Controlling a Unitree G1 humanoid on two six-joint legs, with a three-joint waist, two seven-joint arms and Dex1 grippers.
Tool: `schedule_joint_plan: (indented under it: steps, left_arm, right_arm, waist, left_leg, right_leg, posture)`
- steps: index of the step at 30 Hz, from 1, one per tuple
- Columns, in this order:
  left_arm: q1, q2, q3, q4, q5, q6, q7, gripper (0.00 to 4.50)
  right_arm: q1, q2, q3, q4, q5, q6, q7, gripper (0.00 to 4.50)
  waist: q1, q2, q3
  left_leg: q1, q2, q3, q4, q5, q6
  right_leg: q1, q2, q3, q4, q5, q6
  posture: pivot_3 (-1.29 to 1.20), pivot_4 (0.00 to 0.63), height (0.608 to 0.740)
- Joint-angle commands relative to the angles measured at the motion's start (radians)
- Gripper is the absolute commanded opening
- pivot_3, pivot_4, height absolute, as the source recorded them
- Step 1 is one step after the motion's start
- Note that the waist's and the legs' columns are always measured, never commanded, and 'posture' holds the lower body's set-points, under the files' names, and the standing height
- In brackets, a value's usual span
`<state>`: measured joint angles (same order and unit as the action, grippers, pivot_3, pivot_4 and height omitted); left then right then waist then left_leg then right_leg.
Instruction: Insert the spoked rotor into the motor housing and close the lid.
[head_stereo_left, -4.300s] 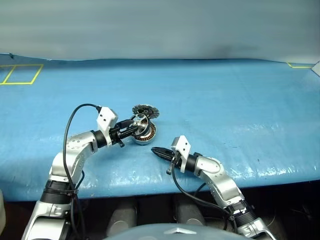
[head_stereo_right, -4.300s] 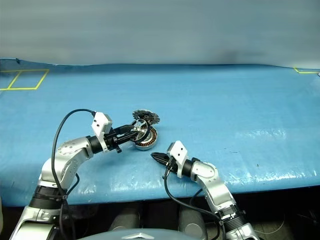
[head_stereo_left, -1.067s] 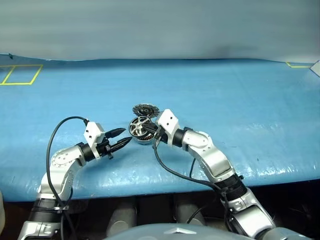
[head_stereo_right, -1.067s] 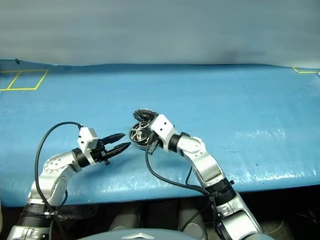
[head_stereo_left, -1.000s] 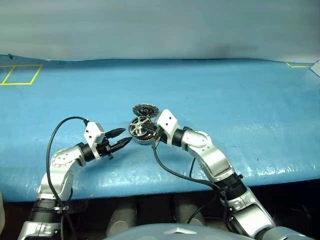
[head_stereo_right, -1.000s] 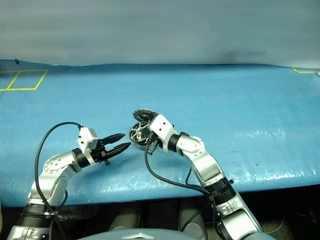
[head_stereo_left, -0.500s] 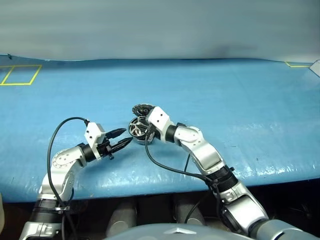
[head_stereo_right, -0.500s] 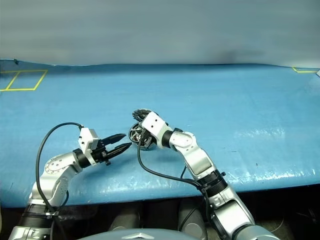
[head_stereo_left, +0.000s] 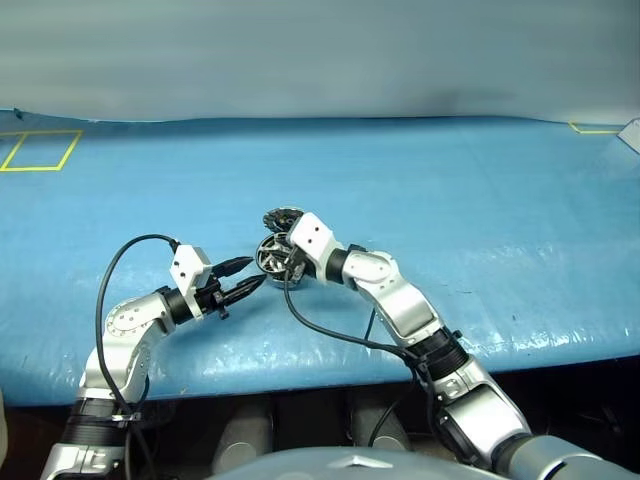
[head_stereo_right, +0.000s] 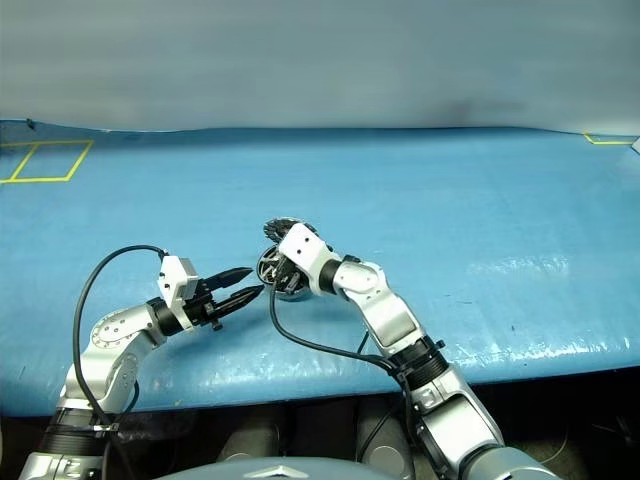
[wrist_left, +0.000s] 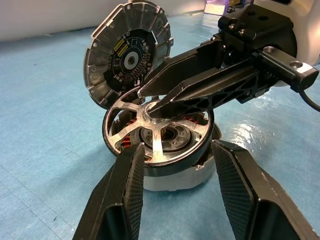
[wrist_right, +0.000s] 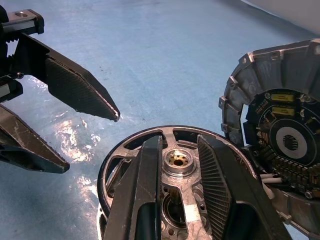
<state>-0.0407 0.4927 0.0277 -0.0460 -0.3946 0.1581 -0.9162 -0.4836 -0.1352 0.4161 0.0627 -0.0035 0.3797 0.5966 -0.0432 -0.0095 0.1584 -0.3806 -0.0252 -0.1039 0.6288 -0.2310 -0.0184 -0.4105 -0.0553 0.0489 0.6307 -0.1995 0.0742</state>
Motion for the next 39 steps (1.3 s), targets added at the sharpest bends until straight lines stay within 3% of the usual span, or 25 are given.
schedule_joint_plan:
  steps: [1, 9, 13, 39]
  left_arm:
    - [-0.003, -0.001, 0.01, -0.005, 0.003, -0.022, 0.003, 2.31]
    - [-0.003, -0.001, 0.011, -0.003, 0.006, -0.023, 0.005, 2.31]
    - [0.0, 0.0, 0.012, -0.006, 0.006, -0.021, 0.008, 2.31]
    - [0.0, 0.005, 0.015, -0.008, 0.006, -0.015, 0.014, 2.31]
  right_arm:
    - [-0.004, 0.006, -0.001, -0.021, -0.006, 0.007, -0.002, 1.18]
    - [0.002, 0.007, -0.008, -0.006, -0.012, 0.038, -0.005, 1.18]
    - [0.006, 0.006, -0.011, -0.012, -0.007, 0.039, 0.0, 0.55]
    - [0.037, 0.018, -0.062, -0.097, 0.065, 0.083, -0.012, 0.55]
  waist:
    - [0.0, 0.0, 0.0]
    - [-0.002, 0.0, 0.0]
    - [-0.002, 0.0, 0.0]
    - [-0.008, 0.0, 0.0]
  left_leg:
    - [0.0, 0.0, 0.0, 0.0, 0.0, 0.0]
    - [0.0, 0.0, 0.0, 0.0, 0.0, 0.0]
    - [0.0, 0.0, 0.0, 0.0, 0.0, 0.0]
    - [0.0, 0.0, 0.0, -0.001, 0.0, 0.0]
  right_leg:
    - [0.0, 0.0, 0.0, 0.0, 0.0, 0.0]
    - [0.0, 0.0, 0.0, 0.0, 0.0, 0.0]
    - [0.0, 0.0, 0.0, 0.0, 0.0, 0.0]
    - [0.0, 0.0, 0.0, 0.0, 0.0, 0.0]
  posture:
    - [0.0, 0.15, 0.74]
    - [0.0, 0.15, 0.74]
    - [0.0, 0.15, 0.74]
    - [0.0, 0.15, 0.74]
